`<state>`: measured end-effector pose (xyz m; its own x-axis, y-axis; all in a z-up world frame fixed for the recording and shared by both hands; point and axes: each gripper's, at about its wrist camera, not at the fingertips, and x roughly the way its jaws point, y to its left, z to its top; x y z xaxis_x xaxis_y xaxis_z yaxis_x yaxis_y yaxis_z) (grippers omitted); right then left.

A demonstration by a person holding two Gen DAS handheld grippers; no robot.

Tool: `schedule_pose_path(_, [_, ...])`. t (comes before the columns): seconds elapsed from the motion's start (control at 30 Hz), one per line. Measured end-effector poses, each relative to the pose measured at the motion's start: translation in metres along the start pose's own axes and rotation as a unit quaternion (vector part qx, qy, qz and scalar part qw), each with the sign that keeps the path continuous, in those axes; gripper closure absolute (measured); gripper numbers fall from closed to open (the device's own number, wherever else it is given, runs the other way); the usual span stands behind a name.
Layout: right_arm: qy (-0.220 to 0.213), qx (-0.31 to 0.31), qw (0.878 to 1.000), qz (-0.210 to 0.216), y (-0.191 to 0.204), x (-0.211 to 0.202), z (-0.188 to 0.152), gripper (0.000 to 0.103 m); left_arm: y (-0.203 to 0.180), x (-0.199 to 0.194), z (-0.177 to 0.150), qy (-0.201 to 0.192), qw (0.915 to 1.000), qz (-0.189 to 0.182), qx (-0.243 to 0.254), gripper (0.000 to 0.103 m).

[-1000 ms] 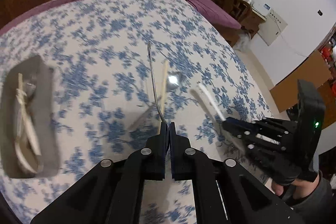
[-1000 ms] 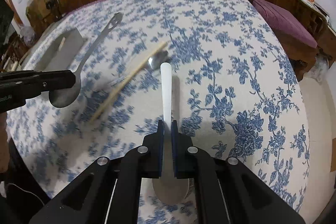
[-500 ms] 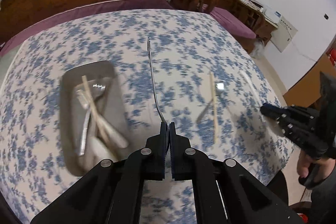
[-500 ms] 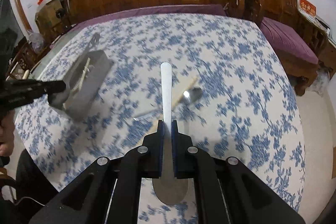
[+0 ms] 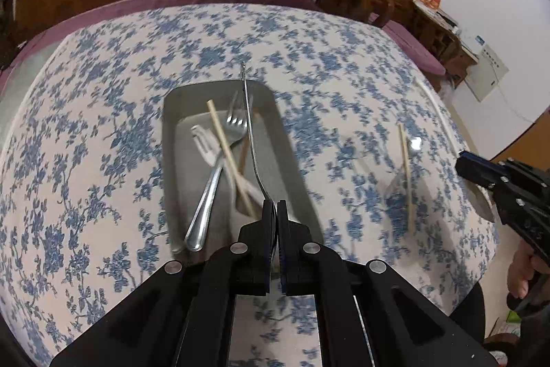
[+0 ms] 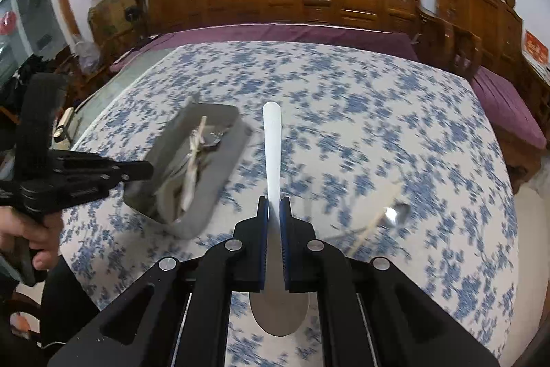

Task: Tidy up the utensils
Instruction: 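Carry the metal spoon into the tray and open the left tool while the right tool carries the white spoon, then lower the white spoon into the tray and open the right tool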

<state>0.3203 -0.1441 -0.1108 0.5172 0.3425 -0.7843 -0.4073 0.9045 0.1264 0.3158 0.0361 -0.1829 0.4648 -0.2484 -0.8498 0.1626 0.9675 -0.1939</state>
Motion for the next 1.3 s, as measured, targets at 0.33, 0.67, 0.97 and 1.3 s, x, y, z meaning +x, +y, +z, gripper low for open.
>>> schedule_pose_path(0.33, [0.016,-0.022,0.999,0.024,0.036,0.022,0.014,0.095,0.030,0.024,-0.001,0.015,0.9995,0.011,-0.024,0.101])
schedule_pose_path(0.67, [0.024,-0.036,0.998,0.037,0.055,0.037,0.023,0.095,0.042,0.029,0.002,0.017,0.9992,0.008,-0.034,0.099])
schedule_pose_path(0.97, [0.031,-0.028,0.998,0.056,0.071,0.057,0.031,0.095,0.047,-0.002,0.007,-0.008,0.9995,0.008,-0.028,0.099])
schedule_pose_path(1.3, [0.051,0.005,0.994,0.097,0.090,0.104,0.048,0.095,0.070,-0.031,0.006,-0.026,0.9986,0.036,-0.030,0.099])
